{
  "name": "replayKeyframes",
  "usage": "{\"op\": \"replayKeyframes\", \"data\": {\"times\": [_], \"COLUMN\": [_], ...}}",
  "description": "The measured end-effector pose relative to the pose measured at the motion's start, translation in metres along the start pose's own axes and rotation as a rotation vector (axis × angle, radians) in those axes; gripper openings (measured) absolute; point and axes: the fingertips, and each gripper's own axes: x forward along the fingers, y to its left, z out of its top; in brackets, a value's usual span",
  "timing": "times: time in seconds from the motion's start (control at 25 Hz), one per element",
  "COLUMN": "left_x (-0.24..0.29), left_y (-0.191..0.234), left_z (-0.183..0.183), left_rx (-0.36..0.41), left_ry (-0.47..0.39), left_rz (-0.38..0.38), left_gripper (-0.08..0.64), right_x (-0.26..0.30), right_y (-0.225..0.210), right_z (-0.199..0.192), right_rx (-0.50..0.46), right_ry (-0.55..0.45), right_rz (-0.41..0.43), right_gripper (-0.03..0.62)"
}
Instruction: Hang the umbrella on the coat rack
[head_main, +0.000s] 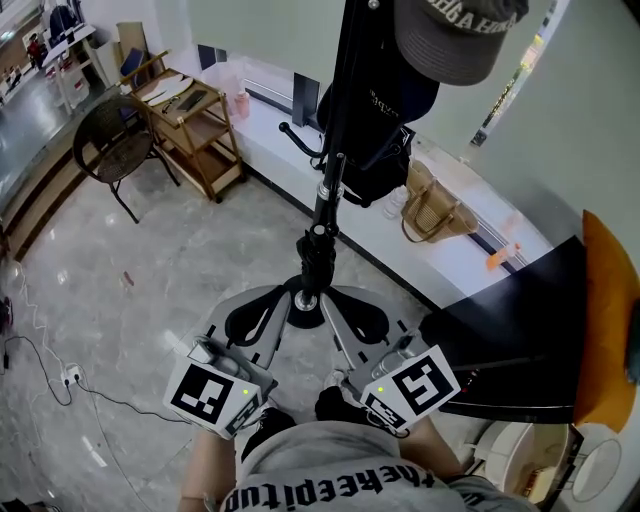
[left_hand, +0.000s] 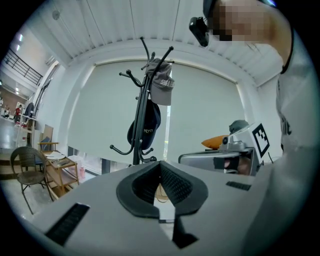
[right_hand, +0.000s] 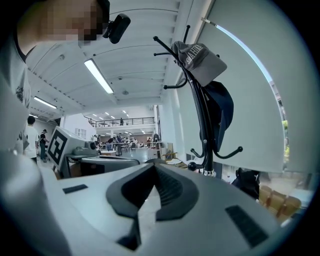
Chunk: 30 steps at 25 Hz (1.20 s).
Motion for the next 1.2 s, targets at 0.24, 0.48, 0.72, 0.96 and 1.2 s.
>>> {"op": "replayKeyframes", "data": {"times": [0.24, 0.48, 0.72, 0.96, 1.2], "left_x": [-0.002, -0.006, -0.002, 0.002, 0.003], "left_y": [0.002, 0.007, 0.002, -0.004, -0.012], "left_z": [-0.001, -0.001, -0.001, -0.001, 0.003], "left_rx": [-0.002, -0.002, -0.015, 0.004, -0.010], "left_ry": [0.005, 0.004, -0.001, 0.003, -0.012], "left_rz": [-0.020, -0.040, -0.069, -0.105, -0.112], "left_gripper": [0.015, 0.015, 0.015, 0.015, 0.015], "right_x": [0.001, 0.004, -0.001, -0.007, -0.013], "right_y": [0.004, 0.011, 0.010, 0.008, 0.010], "right_z": [0.001, 0.002, 0.001, 0.004, 0.003], "right_rx": [-0.001, -0.003, -0.009, -0.012, -0.015], "right_ry": [-0.001, 0.004, 0.007, 0.007, 0.010], "right_rz": [-0.021, -0.037, -0.059, -0.083, -0.089], "right_gripper": [0.012, 0.012, 0.012, 0.012, 0.012]}}
